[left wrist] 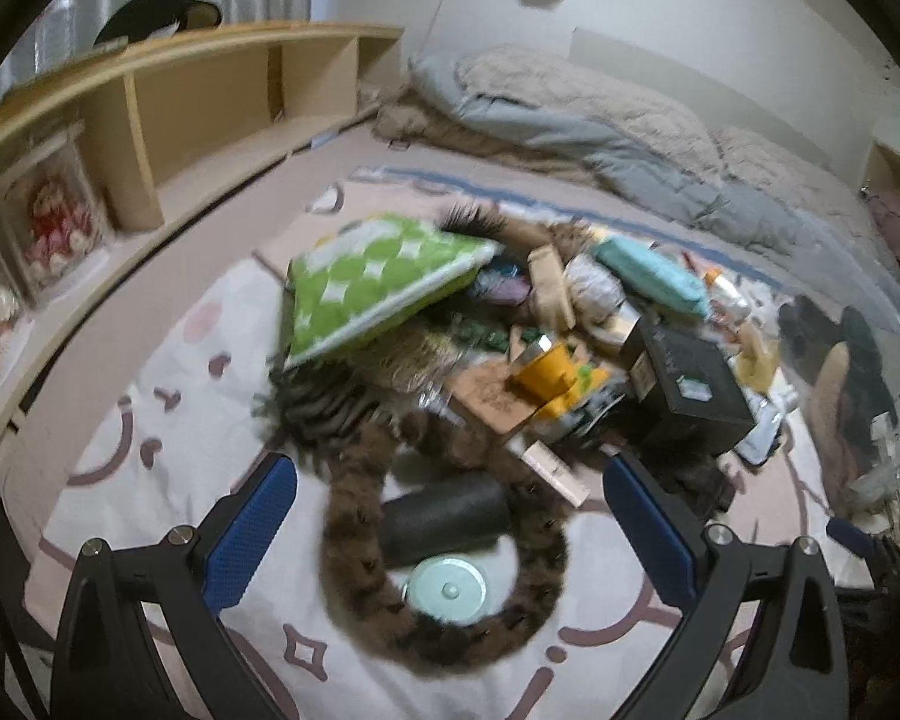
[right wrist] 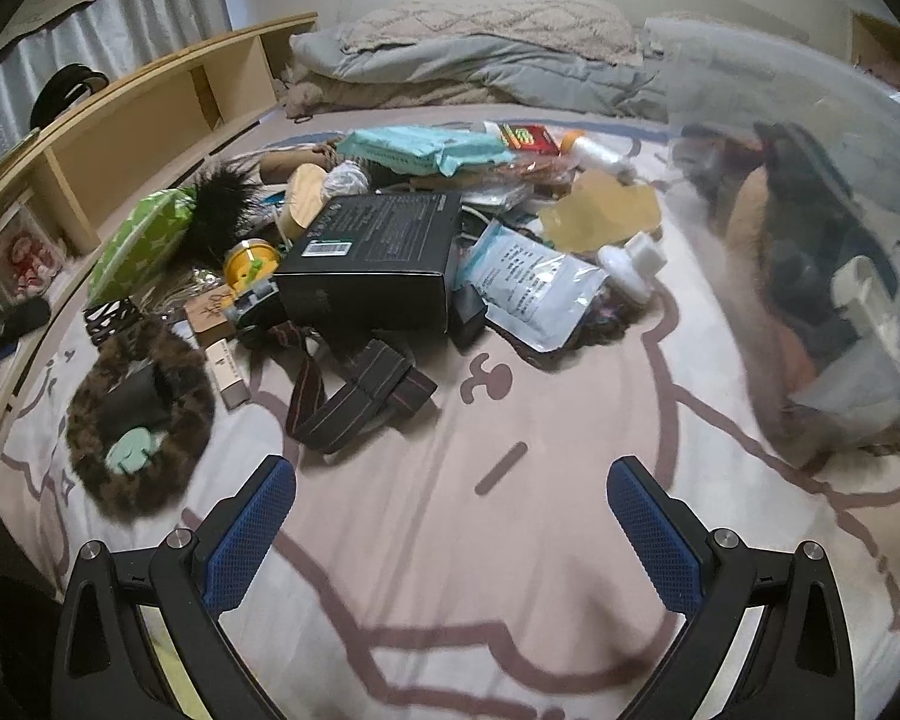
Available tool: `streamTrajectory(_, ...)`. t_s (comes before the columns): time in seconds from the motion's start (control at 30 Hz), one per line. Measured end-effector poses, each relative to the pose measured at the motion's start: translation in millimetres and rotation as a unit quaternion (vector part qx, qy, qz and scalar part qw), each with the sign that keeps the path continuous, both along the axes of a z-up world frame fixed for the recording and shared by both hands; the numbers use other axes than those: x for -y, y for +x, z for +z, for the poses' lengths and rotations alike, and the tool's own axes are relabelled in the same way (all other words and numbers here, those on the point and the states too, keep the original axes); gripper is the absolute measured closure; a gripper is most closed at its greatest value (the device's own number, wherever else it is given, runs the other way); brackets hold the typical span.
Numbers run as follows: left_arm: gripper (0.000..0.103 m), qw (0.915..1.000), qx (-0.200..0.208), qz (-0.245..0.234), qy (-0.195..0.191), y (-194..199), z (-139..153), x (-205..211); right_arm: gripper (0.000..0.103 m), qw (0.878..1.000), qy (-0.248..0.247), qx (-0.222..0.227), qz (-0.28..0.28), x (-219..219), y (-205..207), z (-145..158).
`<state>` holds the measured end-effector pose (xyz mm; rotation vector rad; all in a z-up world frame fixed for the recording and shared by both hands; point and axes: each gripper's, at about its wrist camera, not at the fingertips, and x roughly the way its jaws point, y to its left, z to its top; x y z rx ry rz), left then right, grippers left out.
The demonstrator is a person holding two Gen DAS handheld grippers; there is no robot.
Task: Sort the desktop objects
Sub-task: 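Reach right tool toward yellow headlamp while left tool approaches brown furry ring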
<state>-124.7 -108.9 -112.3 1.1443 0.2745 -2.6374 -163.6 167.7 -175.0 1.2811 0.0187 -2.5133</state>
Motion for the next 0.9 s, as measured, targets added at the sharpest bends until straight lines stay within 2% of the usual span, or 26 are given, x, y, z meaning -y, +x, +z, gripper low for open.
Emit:
streamTrajectory(0.33,0.0,0.9957,0.091,0.013,0.013,-11,-45,3,0.0,1.0,0.021,0.016,0.008,22,-46,-27)
streamTrajectory(0.57,0.0,0.9862,0.164,0.014,0.022,-22,-79,2,0.0,0.999,0.037,0.009,0.017,38,-70,-42)
streamTrajectory(0.7,0.0,0.9832,0.182,0.004,0.006,-24,-85,-7,0.0,0.997,0.061,0.044,0.012,39,-79,-65)
streamTrajectory(0.9,0.0,0.9792,0.203,0.001,-0.007,-26,-95,-15,0.0,0.998,0.05,0.025,0.013,35,-72,-67)
